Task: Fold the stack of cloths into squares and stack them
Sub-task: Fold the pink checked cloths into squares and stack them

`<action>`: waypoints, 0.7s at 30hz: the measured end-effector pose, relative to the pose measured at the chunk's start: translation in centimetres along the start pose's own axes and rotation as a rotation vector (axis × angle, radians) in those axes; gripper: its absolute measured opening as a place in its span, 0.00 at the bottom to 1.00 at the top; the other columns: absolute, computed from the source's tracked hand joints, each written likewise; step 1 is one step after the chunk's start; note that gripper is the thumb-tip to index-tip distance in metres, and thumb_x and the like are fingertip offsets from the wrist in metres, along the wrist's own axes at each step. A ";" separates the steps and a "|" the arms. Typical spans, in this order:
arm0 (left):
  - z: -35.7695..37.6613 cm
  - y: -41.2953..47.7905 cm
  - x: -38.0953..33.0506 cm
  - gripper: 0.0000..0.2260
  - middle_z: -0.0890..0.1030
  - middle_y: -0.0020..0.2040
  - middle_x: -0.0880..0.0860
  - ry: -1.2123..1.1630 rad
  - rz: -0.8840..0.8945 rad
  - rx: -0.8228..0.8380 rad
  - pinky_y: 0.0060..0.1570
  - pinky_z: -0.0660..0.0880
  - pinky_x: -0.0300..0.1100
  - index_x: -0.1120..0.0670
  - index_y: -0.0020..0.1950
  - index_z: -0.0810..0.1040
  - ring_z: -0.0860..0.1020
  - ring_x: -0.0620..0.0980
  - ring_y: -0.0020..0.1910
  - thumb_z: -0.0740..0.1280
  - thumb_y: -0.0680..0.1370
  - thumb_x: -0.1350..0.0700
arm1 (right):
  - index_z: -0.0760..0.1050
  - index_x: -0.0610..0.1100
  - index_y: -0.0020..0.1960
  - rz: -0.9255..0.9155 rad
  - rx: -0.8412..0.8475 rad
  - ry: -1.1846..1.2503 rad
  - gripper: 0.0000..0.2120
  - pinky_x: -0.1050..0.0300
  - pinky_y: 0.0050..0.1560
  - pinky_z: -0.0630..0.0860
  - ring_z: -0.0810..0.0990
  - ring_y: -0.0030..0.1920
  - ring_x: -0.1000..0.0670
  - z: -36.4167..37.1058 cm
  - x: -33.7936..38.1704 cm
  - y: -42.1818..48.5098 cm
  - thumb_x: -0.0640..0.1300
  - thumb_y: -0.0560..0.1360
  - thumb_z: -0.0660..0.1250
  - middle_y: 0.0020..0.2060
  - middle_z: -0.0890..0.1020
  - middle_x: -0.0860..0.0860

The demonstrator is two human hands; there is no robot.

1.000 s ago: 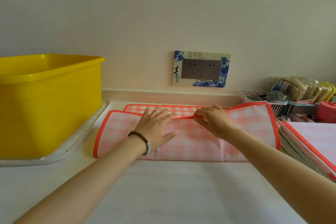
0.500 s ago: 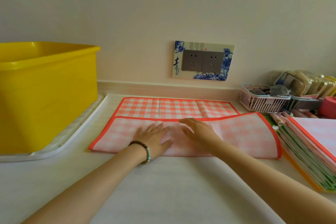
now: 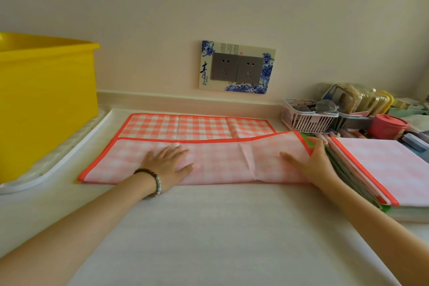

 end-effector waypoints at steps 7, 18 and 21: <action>-0.2 -0.4 0.9 0.59 0.44 0.78 0.45 -0.006 0.006 0.015 0.73 0.46 0.55 0.42 0.77 0.45 0.45 0.48 0.77 0.23 0.48 0.20 | 0.67 0.43 0.68 0.139 0.202 0.180 0.39 0.58 0.48 0.73 0.78 0.50 0.48 0.9 -2.5 0.9 0.53 0.62 0.77 0.55 0.79 0.45; -0.3 -0.6 1.0 0.56 0.43 0.78 0.46 -0.038 0.012 0.057 0.73 0.44 0.57 0.43 0.77 0.44 0.43 0.48 0.77 0.26 0.52 0.20 | 0.60 0.39 0.72 -0.019 0.118 -0.046 0.36 0.57 0.59 0.66 0.70 0.64 0.41 0.3 -1.3 1.3 0.48 0.71 0.73 0.67 0.70 0.40; -0.6 -0.3 0.5 0.36 0.44 0.78 0.47 -0.053 0.009 0.043 0.74 0.44 0.55 0.44 0.77 0.46 0.43 0.48 0.77 0.39 0.73 0.28 | 0.57 0.42 0.74 -0.083 0.090 -0.175 0.33 0.51 0.65 0.66 0.68 0.67 0.41 0.5 -0.5 1.1 0.51 0.75 0.67 0.69 0.67 0.40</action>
Point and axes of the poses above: each hand's wrist, its own y-axis towards the middle knuckle, its own z-axis out of the palm, x = y × z, the point moved 7 cm from there along y, towards the middle knuckle
